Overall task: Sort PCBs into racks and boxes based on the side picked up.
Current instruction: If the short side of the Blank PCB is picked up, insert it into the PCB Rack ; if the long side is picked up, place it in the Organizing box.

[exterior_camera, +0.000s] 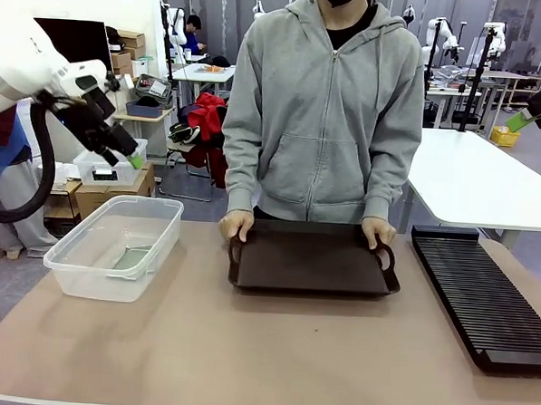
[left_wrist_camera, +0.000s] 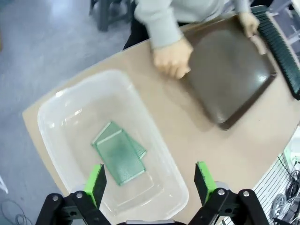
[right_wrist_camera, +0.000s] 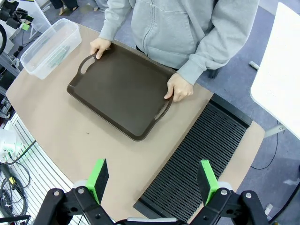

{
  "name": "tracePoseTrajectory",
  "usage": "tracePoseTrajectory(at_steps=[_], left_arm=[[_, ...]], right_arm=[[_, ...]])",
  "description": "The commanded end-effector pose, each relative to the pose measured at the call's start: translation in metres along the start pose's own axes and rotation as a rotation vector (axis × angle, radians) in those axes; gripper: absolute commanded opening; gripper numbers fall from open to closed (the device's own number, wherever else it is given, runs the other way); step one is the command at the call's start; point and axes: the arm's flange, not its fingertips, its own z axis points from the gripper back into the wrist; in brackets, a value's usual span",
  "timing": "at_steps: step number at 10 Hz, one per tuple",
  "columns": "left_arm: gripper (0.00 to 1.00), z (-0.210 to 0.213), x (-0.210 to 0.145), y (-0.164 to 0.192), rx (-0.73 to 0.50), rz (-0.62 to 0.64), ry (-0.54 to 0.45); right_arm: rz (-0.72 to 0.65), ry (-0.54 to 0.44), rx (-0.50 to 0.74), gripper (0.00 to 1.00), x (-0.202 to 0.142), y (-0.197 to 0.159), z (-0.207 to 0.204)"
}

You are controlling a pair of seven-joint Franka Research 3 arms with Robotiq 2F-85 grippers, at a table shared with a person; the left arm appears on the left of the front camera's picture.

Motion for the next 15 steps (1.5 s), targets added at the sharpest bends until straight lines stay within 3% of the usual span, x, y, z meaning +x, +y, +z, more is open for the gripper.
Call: tracePoseTrajectory(at_steps=[1, 3, 7, 11, 14, 15], left_arm=[[1.00, 0.018, -0.004, -0.002, -0.096, -0.115, -0.105], [1.00, 0.033, -0.003, -0.020, -0.180, -0.248, -0.194], [1.00, 0.055, -0.003, -0.038, -0.177, -0.434, -0.255], [1.00, 0.062, -0.006, -0.046, -0.157, -0.472, -0.280], [1.00, 0.061, -0.009, -0.043, -0.126, -0.407, -0.321], [1.00, 0.067, 0.000, -0.045, -0.141, -0.445, -0.253]], right_arm=[[-0.001, 0.001, 0.001, 1.00, -0.001, 0.000, -0.001], [-0.001, 0.001, 0.001, 1.00, -0.001, 0.000, -0.001], [-0.001, 0.001, 0.001, 1.00, -0.001, 0.000, -0.001], [-0.001, 0.001, 0.001, 1.00, -0.001, 0.000, -0.001], [-0.001, 0.001, 0.001, 1.00, -0.001, 0.000, -0.001], [-0.001, 0.001, 0.001, 1.00, -0.001, 0.000, -0.001]])
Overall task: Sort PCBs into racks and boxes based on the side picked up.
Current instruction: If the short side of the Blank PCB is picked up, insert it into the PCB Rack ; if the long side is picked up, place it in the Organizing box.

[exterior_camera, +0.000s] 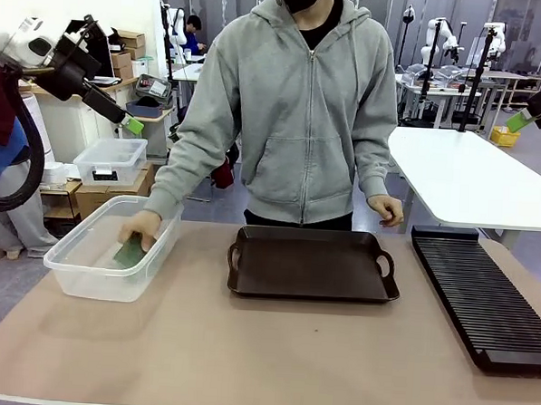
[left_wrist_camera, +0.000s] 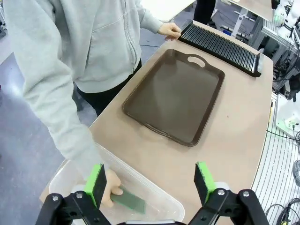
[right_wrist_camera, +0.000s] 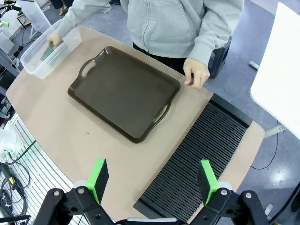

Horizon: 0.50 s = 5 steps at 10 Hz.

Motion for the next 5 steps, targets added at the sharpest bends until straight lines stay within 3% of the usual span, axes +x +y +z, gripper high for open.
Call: tracePoseTrajectory(at_steps=[1, 5], left_arm=[[1.00, 0.0006, 0.0028, -0.0023, -0.013, -0.014, 0.011], [1.00, 0.0006, 0.0028, -0.0023, -0.013, -0.014, 0.011]], right_arm=[[-0.001, 0.001, 0.001, 1.00, -0.0005, 0.0002, -0.0011], [-0.001, 0.001, 0.001, 1.00, -0.0005, 0.0002, -0.0011]])
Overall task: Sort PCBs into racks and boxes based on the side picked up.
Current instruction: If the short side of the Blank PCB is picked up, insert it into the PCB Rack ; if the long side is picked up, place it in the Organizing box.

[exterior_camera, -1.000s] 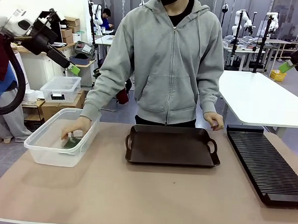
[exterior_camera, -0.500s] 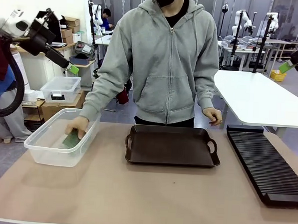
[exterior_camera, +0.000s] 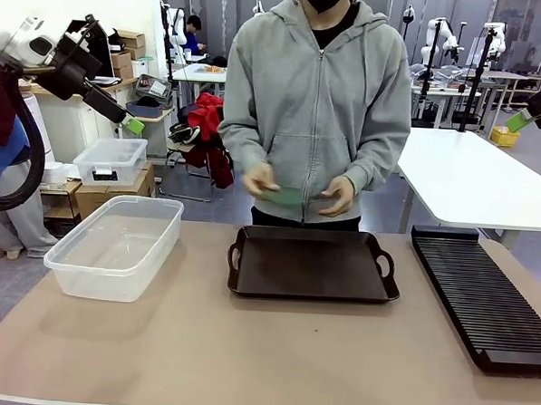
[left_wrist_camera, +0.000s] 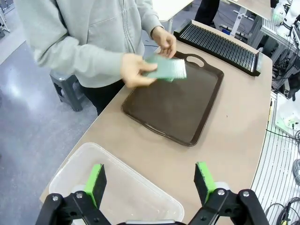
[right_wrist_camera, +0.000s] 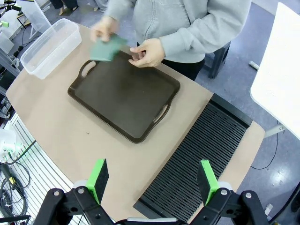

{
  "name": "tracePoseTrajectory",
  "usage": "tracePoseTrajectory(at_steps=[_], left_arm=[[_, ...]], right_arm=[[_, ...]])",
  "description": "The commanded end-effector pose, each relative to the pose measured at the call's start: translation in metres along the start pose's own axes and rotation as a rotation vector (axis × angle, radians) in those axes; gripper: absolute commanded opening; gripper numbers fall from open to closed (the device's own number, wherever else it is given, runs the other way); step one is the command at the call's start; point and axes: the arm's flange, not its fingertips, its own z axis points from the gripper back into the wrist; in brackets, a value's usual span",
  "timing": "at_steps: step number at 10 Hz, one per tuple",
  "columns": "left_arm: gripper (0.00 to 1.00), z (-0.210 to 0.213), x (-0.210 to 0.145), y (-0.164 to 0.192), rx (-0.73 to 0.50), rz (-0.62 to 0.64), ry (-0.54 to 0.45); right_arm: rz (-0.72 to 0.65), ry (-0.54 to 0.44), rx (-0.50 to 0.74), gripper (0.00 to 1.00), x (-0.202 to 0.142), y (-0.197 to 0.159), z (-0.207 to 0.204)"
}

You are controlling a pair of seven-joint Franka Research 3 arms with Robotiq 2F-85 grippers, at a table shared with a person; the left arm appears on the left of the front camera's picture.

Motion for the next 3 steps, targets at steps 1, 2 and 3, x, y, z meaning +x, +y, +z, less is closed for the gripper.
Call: tracePoseTrajectory(at_steps=[1, 2, 3], left_arm=[[1.00, 0.0006, 0.0008, -0.0012, -0.009, -0.009, 0.009], [1.00, 0.0006, 0.0008, -0.0012, -0.009, -0.009, 0.009], [1.00, 0.0006, 0.0008, -0.0012, -0.009, -0.009, 0.009]], right_arm=[[-0.001, 0.001, 0.001, 1.00, -0.0005, 0.0002, -0.0011], [-0.001, 0.001, 0.001, 1.00, -0.0005, 0.0002, -0.0011], [-0.001, 0.001, 0.001, 1.00, -0.0005, 0.0002, -0.0011]])
